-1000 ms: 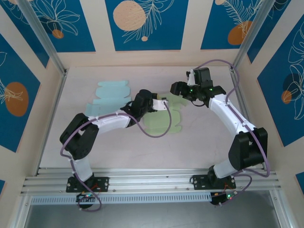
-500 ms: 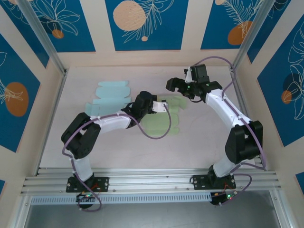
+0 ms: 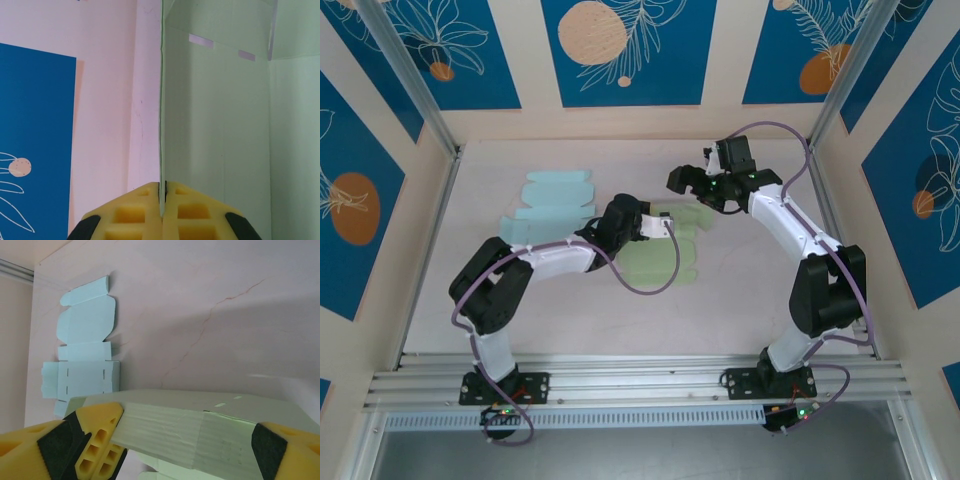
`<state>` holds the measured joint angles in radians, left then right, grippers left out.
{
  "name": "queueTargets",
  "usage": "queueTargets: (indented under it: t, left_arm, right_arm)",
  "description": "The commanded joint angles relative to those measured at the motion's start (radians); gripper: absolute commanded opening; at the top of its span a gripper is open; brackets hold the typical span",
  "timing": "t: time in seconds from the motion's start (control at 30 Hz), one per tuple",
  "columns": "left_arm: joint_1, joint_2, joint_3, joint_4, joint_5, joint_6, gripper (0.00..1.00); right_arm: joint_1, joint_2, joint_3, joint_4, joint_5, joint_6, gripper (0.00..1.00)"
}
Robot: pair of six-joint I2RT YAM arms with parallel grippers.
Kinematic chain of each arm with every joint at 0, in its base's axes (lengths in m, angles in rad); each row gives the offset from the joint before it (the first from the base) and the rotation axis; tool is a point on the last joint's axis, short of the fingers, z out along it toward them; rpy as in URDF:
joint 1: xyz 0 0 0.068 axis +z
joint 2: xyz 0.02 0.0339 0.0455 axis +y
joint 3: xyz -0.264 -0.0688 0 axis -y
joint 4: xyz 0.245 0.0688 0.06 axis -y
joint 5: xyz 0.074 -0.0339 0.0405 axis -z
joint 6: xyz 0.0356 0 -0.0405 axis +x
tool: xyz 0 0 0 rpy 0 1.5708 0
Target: Fold the paper box
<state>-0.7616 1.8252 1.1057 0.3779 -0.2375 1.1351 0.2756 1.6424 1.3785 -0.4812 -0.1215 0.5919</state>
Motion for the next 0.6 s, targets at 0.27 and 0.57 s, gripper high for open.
queueTargets:
  t: [0.27,0.57]
  left_arm:
    - [-0.010,0.032,0.000,0.033,-0.009,-0.014,0.04]
    - [-0.010,0.058,0.011,0.070,-0.040,-0.024,0.04]
  right_arm:
    - [0.013,0.070,-0.015,0.036,-0.077,0.051,0.91]
    - [0.038,0.029,-0.093,0.054,-0.031,0.084,0.90]
